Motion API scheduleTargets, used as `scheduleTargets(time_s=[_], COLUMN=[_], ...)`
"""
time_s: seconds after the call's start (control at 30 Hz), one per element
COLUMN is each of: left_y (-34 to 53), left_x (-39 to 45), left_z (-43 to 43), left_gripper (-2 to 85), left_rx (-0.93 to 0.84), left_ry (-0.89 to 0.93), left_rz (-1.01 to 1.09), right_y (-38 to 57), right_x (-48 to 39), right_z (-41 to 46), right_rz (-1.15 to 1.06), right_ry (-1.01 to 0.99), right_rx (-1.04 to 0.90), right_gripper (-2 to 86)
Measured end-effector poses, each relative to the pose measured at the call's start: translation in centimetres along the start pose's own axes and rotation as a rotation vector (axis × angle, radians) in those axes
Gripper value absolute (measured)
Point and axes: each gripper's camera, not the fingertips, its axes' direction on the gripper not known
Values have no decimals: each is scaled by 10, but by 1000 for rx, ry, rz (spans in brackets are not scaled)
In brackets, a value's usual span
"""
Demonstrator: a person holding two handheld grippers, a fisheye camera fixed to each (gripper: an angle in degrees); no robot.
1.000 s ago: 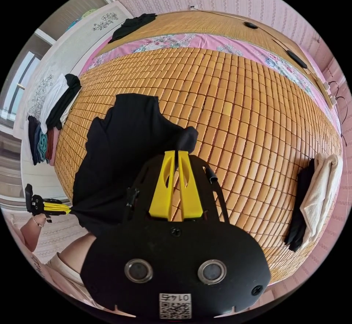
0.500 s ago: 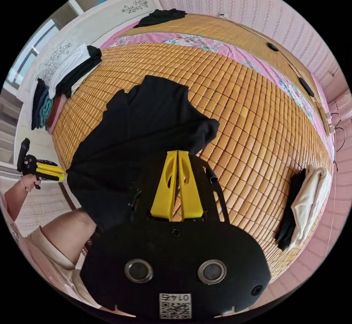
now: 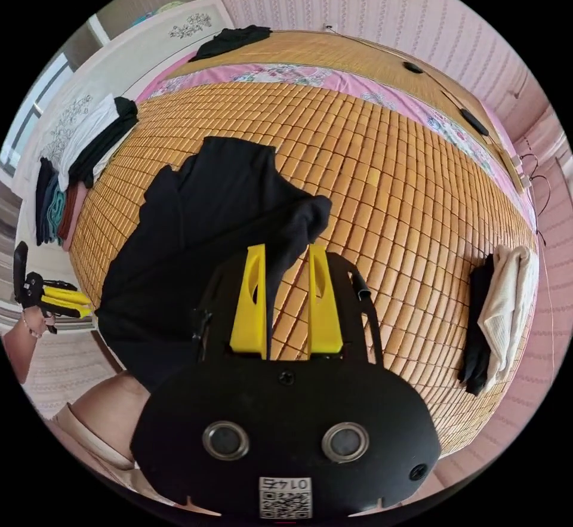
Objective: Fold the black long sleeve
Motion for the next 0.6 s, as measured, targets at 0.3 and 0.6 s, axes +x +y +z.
scheduleTargets(time_s=[0.3,0.6], left_y=[-172,-222], left_x=[-58,-106], left_z=[-61,-55], left_gripper=[115,-8], left_rx=[307,192], left_ry=[-64,31], left_rz=[9,-121], right_y=[-30,-26], right_x=[97,165], right_z=[52,45], right_rz=[237,284], right_ry=[-275,-352], right_rx=[-49,10], right_gripper=[63,11])
